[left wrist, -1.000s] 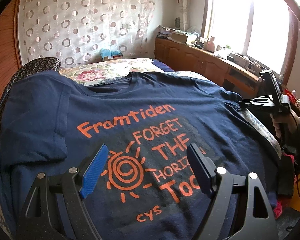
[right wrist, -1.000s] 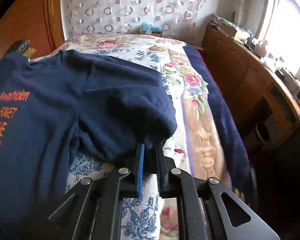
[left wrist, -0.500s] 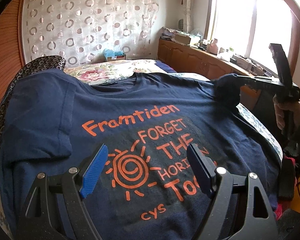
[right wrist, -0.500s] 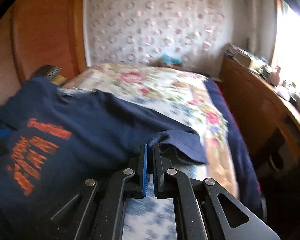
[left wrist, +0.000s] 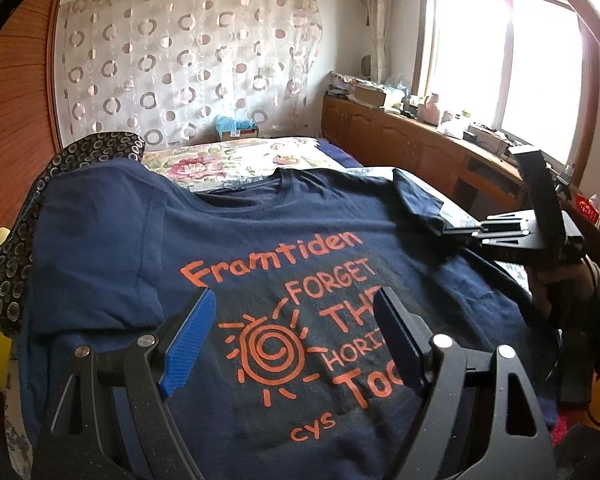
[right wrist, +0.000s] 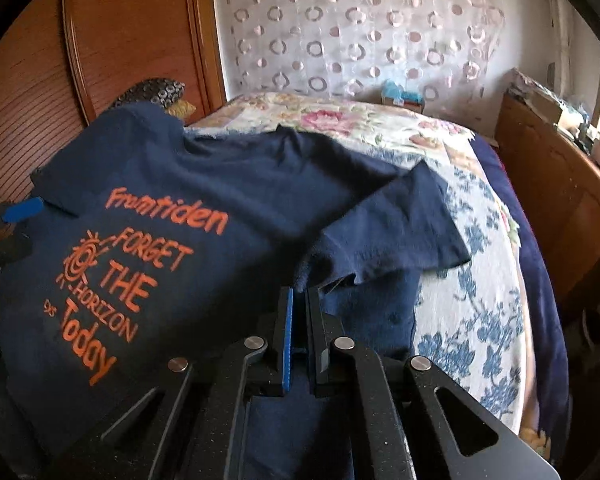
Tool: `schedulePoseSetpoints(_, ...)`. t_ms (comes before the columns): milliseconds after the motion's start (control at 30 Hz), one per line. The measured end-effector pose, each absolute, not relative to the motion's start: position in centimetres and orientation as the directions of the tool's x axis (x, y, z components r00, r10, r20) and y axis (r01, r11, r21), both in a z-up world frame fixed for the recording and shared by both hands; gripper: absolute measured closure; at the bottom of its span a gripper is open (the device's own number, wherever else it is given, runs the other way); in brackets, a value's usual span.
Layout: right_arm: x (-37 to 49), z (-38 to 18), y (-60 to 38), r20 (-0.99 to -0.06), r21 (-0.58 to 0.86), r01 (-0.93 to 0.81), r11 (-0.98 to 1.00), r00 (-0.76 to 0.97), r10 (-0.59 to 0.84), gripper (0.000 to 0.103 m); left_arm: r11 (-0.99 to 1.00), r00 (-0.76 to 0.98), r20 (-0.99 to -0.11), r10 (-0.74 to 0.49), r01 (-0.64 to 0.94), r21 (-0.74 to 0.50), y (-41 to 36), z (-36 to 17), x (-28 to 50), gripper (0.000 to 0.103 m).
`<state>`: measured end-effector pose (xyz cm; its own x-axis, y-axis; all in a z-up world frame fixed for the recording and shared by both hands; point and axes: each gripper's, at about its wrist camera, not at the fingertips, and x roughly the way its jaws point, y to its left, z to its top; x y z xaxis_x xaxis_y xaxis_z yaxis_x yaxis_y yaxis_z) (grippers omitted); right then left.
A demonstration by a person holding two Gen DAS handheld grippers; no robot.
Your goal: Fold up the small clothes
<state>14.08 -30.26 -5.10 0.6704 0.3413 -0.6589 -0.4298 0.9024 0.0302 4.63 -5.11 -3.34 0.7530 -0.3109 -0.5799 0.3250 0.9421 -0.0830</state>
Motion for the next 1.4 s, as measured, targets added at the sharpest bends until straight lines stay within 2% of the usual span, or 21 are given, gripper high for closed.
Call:
schedulePoseSetpoints(67, 14.7, -5.1, -29.9, -0.672, 0.035, -0.433, 0.901, 0.657, 0.342, 0.089, 0.942, 0.753, -0.58, -0.311, 0.325, -0.083, -5.2, -3.3, 4.6, 0.021)
schedulePoseSetpoints(133, 15.4, -4.3, -29.6, -0.68, 0.037, -0.439, 0.898, 0.647, 0.345, 0.074, 0.942, 0.752, -0.582, -0.309, 0.325, -0.081, -5.2, -3.3, 4.7, 0.021)
schedulePoseSetpoints(167, 15.4, -4.2, -29.5, -0.682, 0.035, -0.44, 0.898, 0.646, 0.343, 0.059, 0.942, 0.751, -0.583, -0.309, 0.325, -0.081, -5.2, -3.3, 4.7, 0.021)
schedulePoseSetpoints(200, 15.2, -3.7, -29.7, -0.678, 0.038, -0.44, 0.897, 0.648, 0.347, 0.057, 0.942, 0.75, -0.584, -0.31, 0.326, -0.081, -5.2, -3.3, 4.7, 0.021)
schedulePoseSetpoints(500, 15.8, -0.8, -32.5, -0.606, 0.039, -0.366, 0.93, 0.731, 0.313, 0.056, 0.941, 0.743, -0.591, -0.314, 0.328, -0.087, -5.2, -3.4, 5.0, 0.021)
schedulePoseSetpoints(867, 22.3, -4.6, -35.8, -0.7, 0.062, -0.217, 0.974, 0.686, 0.197, 0.056, 0.936, 0.731, -0.602, -0.321, 0.34, -0.086, -5.5, -4.1, 4.9, 0.021)
schedulePoseSetpoints(1033, 24.1, -4.7, -36.3, -0.701, 0.145, -0.209, 0.967, 0.669, 0.249, 0.056, 0.937, 0.731, -0.604, -0.319, 0.337, -0.087, -5.4, -4.2, 4.9, 0.021)
schedulePoseSetpoints(1067, 24.2, -4.7, -36.3, -0.697, 0.164, -0.218, 0.962, 0.664, 0.269, 0.064, 0.938, 0.731, -0.604, -0.319, 0.336, -0.087, -5.4, -4.2, 4.9, 0.021)
schedulePoseSetpoints(1100, 24.4, -4.6, -36.2, -0.694, 0.184, -0.24, 0.953, 0.655, 0.299, 0.081, 0.938, 0.732, -0.603, -0.318, 0.335, -0.088, -5.3, -4.3, 4.9, 0.021)
schedulePoseSetpoints(1167, 24.6, -4.7, -36.1, -0.692, 0.181, -0.265, 0.947, 0.65, 0.314, 0.096, 0.939, 0.732, -0.603, -0.316, 0.332, -0.089, -5.2, -4.3, 4.9, 0.021)
schedulePoseSetpoints(1233, 24.4, -4.2, -36.1, -0.684, 0.155, -0.28, 0.948, 0.662, 0.307, 0.1, 0.94, 0.733, -0.603, -0.313, 0.329, -0.089, -5.1, -4.4, 4.9, 0.021)
schedulePoseSetpoints(1400, 25.0, -2.6, -33.8, -0.644, 0.144, -0.362, 0.921, 0.673, 0.365, 0.101, 0.943, 0.735, -0.604, -0.308, 0.32, -0.092, -4.7, -4.5, 4.8, 0.021)
